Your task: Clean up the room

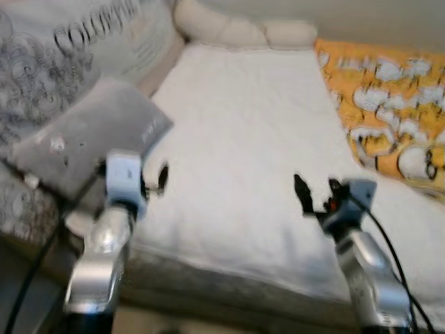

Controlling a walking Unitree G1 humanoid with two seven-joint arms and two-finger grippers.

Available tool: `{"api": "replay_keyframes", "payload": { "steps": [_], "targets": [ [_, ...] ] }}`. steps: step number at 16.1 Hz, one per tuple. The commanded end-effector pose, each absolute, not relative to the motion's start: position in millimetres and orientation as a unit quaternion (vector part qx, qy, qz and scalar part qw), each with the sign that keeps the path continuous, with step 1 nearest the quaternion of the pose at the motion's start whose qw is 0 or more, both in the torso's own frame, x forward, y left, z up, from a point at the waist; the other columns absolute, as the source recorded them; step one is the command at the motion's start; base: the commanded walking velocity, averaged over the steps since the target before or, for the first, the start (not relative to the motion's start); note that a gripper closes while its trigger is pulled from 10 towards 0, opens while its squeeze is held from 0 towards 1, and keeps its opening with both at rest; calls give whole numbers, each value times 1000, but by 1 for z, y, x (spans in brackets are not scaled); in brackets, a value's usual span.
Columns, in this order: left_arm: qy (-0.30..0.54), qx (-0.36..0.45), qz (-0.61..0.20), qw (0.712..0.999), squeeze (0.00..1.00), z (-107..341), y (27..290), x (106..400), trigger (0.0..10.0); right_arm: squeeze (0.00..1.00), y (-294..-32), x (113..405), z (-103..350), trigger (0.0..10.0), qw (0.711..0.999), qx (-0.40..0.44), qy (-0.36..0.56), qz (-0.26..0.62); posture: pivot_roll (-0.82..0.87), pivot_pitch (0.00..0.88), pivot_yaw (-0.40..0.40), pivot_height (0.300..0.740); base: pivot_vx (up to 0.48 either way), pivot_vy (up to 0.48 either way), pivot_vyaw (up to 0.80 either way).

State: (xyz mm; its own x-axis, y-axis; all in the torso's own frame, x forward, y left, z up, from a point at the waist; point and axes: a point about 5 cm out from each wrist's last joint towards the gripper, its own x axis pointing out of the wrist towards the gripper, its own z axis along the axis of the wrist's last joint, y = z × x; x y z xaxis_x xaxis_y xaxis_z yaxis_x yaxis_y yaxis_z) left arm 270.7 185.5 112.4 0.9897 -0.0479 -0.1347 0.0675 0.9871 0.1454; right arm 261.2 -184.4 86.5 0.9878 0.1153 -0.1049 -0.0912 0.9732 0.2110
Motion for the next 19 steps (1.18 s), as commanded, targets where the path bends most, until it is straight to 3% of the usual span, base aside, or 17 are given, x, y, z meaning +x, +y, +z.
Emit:
{"api": "replay_keyframes", "payload": {
  "steps": [1, 6, 19],
  "targets": [
    [61, 90, -29, 994, 718, 115, 190, 271, 10000, 1000, -183, 263, 88, 10000, 992, 102, 58, 50, -64, 0, 21, 740, 0, 0, 0],
    [77, 88, -22, 993, 729, 104, 190, 263, 10000, 1000, -181, 264, 77, 10000, 991, 99, 88, 33, -54, 0, 1, 740, 0, 0, 0],
    [94, 88, -26, 991, 733, 97, 191, 270, 10000, 1000, -171, 268, 65, 10000, 990, 97, 105, 15, -52, 0, 13, 740, 0, -333, 0]
  ]
}}
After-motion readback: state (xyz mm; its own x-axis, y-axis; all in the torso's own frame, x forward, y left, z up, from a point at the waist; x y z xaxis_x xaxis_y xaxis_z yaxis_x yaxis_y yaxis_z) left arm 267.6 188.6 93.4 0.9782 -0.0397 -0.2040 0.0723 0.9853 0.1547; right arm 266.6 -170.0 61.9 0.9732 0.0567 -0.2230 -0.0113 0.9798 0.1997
